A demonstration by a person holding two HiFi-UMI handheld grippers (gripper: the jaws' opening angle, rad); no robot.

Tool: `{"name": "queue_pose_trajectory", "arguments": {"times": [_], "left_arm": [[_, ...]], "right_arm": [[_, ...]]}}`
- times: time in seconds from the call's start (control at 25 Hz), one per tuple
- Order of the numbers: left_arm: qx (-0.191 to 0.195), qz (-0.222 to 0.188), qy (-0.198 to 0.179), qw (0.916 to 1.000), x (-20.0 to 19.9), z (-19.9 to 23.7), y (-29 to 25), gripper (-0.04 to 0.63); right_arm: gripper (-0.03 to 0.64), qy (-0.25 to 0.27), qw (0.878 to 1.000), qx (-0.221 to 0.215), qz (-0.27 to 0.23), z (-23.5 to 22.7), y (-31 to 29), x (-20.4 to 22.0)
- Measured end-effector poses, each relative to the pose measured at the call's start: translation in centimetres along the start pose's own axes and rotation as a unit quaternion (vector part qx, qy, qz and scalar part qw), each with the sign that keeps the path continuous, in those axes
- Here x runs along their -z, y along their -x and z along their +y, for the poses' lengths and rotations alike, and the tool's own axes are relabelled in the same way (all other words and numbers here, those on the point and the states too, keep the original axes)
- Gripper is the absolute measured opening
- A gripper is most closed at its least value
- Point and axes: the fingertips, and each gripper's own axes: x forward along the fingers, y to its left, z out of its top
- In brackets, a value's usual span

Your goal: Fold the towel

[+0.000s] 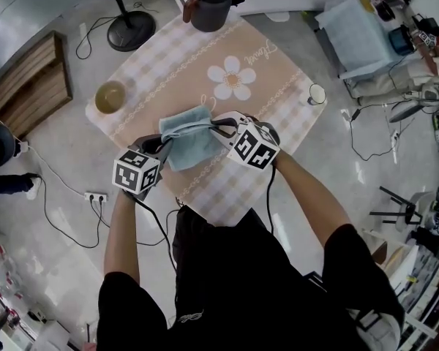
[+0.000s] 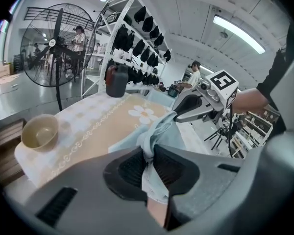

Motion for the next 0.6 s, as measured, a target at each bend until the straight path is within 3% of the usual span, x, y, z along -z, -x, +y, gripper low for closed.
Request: {"name": "queue_pose_trajectory", "arguments": {"times": [0.6], "left_arm": [[-0.02,0.004,0.038,0.9991,0.5,3.3,-1.5,0.048]], "right_arm": [[0.041,-0.029,1.0,0.0,0.01,-2.1,-3.3,0.1]]}}
